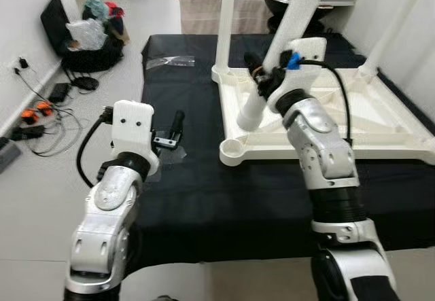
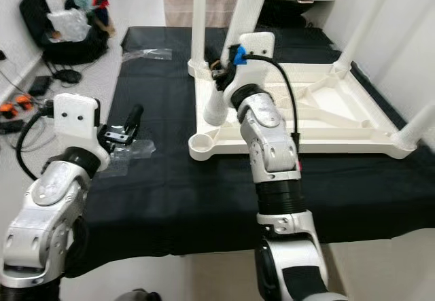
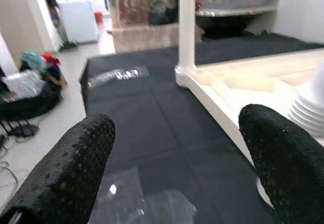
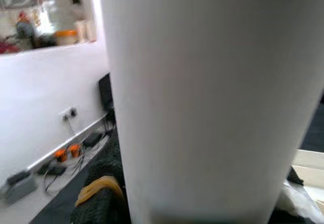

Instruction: Building children table

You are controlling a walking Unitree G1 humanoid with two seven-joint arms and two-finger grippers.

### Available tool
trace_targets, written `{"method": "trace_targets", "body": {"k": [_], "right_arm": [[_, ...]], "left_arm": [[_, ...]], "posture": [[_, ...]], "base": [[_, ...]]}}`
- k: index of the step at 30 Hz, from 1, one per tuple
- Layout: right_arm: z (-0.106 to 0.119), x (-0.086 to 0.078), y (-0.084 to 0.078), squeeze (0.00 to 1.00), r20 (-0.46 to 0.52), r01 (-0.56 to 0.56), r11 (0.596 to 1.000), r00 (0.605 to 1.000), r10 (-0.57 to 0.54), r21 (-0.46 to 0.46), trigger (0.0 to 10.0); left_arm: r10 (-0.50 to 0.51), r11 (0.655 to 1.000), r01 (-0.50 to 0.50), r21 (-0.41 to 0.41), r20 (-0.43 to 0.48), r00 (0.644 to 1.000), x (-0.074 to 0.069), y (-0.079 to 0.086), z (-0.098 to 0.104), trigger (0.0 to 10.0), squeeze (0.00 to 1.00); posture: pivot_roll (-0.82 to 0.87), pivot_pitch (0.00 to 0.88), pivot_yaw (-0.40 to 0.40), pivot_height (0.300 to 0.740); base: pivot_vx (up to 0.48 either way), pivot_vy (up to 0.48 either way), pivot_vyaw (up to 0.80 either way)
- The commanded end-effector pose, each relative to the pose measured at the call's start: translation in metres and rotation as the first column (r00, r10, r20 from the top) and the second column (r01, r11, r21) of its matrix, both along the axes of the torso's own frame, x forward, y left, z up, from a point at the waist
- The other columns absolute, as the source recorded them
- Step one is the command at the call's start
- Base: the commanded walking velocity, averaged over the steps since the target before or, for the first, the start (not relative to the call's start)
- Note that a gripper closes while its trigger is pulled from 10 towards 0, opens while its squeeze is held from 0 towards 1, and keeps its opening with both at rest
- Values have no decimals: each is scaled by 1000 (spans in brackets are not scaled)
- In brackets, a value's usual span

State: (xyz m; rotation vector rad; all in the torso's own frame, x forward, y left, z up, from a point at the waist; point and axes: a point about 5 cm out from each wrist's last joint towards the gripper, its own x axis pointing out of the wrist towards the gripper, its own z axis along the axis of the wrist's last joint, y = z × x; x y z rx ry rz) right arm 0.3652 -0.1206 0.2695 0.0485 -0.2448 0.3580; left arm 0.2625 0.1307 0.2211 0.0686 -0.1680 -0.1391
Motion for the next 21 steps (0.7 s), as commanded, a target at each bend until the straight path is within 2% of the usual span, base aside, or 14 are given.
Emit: {"method": "trace_targets", "body": {"k": [1,2,4,5,6,8,10,11,13,16,17,18,20,21], "right_arm": [[3,5,1,0,-13,-49,999,999,49,6,10000],[3,5,1,0,-13,-49,999,999,49,6,10000],[7,14,-4,0,-15,-86,996,996,87,38,10000],[7,14,-4,0,-15,-86,996,996,87,38,10000],[8,17,-4,0,-18,-125,991,992,126,53,10000],[8,17,-4,0,-18,-125,991,992,126,53,10000],[8,18,5,0,-32,-323,944,945,325,65,10000],[8,18,5,0,-32,-323,944,945,325,65,10000],[8,17,9,0,-53,-465,884,883,467,46,10000],[8,16,8,0,-57,-502,865,863,502,24,10000],[8,14,8,0,-63,-555,832,830,554,2,10000],[8,14,8,0,-63,-555,832,830,554,2,10000],[13,10,4,0,-45,-651,758,759,650,-32,10000],[13,10,4,0,-45,-651,758,759,650,-32,10000]], "left_arm": [[-63,998,64,8,-46,997,-5,-6,-8,10000,0],[-63,998,64,8,-46,997,-5,-6,-8,10000,0],[-156,988,156,-7,-92,983,-15,-17,-18,10000,0],[-156,988,156,-7,-92,983,-15,-17,-18,10000,0],[-214,977,212,-30,-112,970,-20,-24,-22,10000,0],[-214,977,212,-30,-112,970,-20,-24,-22,10000,0],[-334,942,329,-62,-147,931,-37,-37,-29,10000,0],[-334,942,329,-62,-147,931,-37,-37,-29,10000,0],[-392,920,382,-90,-165,905,-48,-42,-33,10000,0],[-400,916,388,-99,-166,902,-51,-42,-33,10000,0],[-405,914,393,-105,-167,899,-54,-43,-32,10000,0],[-405,914,393,-105,-167,899,-54,-43,-32,10000,0],[-428,903,411,-127,-172,887,-61,-46,-31,10000,0],[-428,903,411,-127,-172,887,-61,-46,-31,10000,0]], "posture": [[48,120,-78,740],[48,120,-78,740],[48,141,-81,740],[48,141,-81,740],[49,150,-85,740],[49,150,-85,740],[59,189,-97,740],[59,189,-97,740],[63,197,-99,740],[64,204,-101,740],[69,216,-102,740],[69,216,-102,740],[71,235,-101,740],[71,235,-101,740]], "base": [[0,0,0],[0,0,0],[0,0,0],[0,0,0],[0,0,0],[0,0,0],[0,0,0],[0,0,0],[0,0,0],[0,0,0],[0,0,0],[0,0,0],[0,0,0],[0,0,0]]}}
